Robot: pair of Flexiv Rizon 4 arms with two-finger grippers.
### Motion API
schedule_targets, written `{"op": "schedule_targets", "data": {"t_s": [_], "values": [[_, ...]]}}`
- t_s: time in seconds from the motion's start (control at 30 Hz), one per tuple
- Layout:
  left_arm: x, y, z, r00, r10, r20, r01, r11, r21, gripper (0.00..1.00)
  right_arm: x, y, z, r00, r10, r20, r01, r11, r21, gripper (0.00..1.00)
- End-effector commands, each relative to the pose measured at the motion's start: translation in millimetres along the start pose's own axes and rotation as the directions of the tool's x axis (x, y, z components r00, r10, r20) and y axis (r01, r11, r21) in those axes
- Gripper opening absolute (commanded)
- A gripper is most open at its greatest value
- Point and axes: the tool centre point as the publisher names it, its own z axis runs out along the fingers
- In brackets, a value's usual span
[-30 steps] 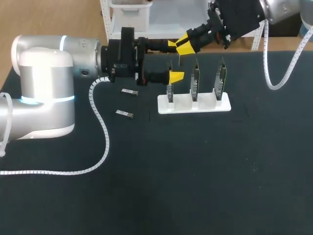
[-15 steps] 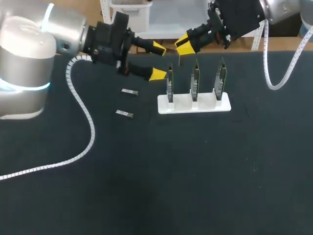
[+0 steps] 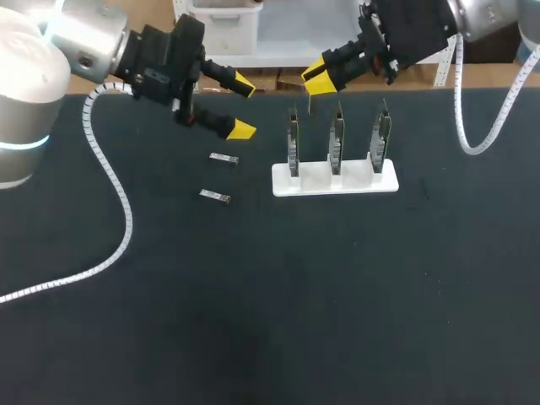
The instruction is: Pick up the optical module with the left hand, and insert it into the network port with the right hand.
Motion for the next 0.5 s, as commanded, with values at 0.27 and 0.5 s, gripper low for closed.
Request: {"op": "schedule_targets", "data": {"t_s": [0.27, 0.5], "values": [[-3.5, 28.8, 2, 1.000, 0.000, -0.023, 0.001, 1.000, 0.031, 1.00, 0, 0, 0, 1.000, 0.000, 0.001, 0.000, 1.000, 0.001, 0.00], [-6.1, 31.7, 5, 0.999, -0.030, -0.021, 0.031, 0.999, 0.032, 1.00, 0, 0, 0, 1.000, 0.000, 0.001, 0.000, 1.000, 0.001, 0.00]]}}
